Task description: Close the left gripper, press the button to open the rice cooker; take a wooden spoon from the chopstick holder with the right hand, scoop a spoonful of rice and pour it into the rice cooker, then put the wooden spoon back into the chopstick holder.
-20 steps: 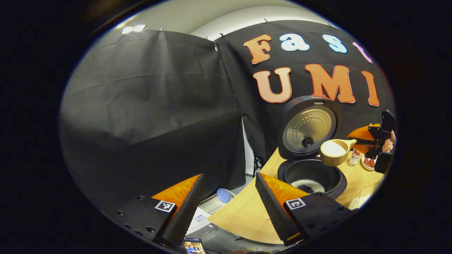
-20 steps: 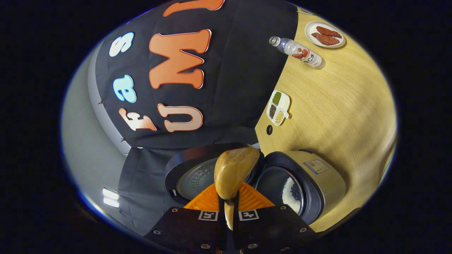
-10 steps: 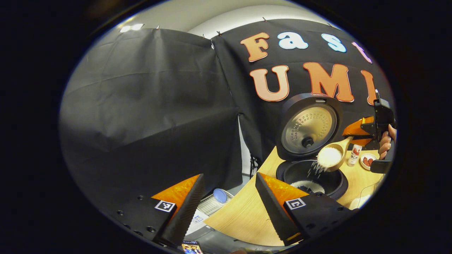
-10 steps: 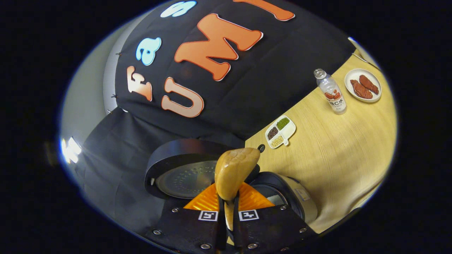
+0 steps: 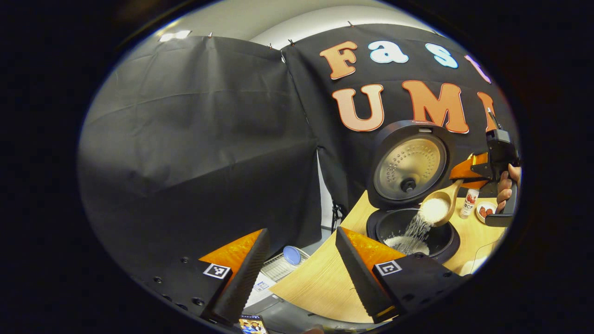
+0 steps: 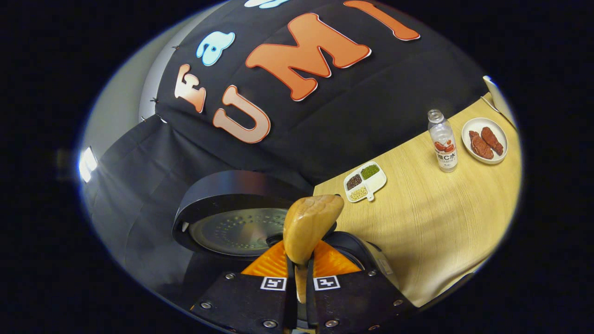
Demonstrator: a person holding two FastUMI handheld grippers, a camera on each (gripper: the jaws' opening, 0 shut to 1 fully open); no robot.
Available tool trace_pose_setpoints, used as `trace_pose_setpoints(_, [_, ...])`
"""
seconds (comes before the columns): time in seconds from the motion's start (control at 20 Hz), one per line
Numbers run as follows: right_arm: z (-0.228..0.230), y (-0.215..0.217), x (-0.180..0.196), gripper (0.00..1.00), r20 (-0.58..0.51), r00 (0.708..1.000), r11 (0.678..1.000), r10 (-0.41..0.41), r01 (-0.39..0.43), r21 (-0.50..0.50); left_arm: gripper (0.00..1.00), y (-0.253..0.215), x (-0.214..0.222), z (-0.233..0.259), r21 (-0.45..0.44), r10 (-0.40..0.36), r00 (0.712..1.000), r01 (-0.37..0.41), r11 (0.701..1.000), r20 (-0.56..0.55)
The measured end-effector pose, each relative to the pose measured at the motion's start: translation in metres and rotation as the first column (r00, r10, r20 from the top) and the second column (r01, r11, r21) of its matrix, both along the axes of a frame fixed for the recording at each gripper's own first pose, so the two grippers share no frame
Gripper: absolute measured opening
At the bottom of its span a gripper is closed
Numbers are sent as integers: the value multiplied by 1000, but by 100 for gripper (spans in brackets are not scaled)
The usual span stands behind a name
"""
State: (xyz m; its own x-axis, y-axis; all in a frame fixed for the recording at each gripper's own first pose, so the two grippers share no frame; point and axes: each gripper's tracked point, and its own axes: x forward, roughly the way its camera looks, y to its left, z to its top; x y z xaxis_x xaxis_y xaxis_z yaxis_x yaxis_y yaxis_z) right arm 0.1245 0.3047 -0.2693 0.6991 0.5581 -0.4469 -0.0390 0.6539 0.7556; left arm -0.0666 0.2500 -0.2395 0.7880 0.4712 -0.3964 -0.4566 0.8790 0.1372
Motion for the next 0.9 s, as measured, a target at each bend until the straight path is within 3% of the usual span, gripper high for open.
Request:
trace_pose_setpoints(0.3, [16,5,5,7,74,997,998,32,-28,-62,98,-2,0,1,3,-1,1000,1,1000,5])
trace_pose_setpoints(0.35, [18,6,6,7,86,996,997,36,-30,-73,93,-3,-1,3,4,-3,1000,3,1000,7])
trace_pose_setpoints(0.4, [19,7,6,7,93,995,996,42,-34,-86,98,-4,-2,3,5,-5,1000,5,1000,6])
trace_pose_setpoints(0.9, [38,14,7,7,168,983,987,78,-52,-152,99,-1,-4,1,6,15,1000,-15,1000,11])
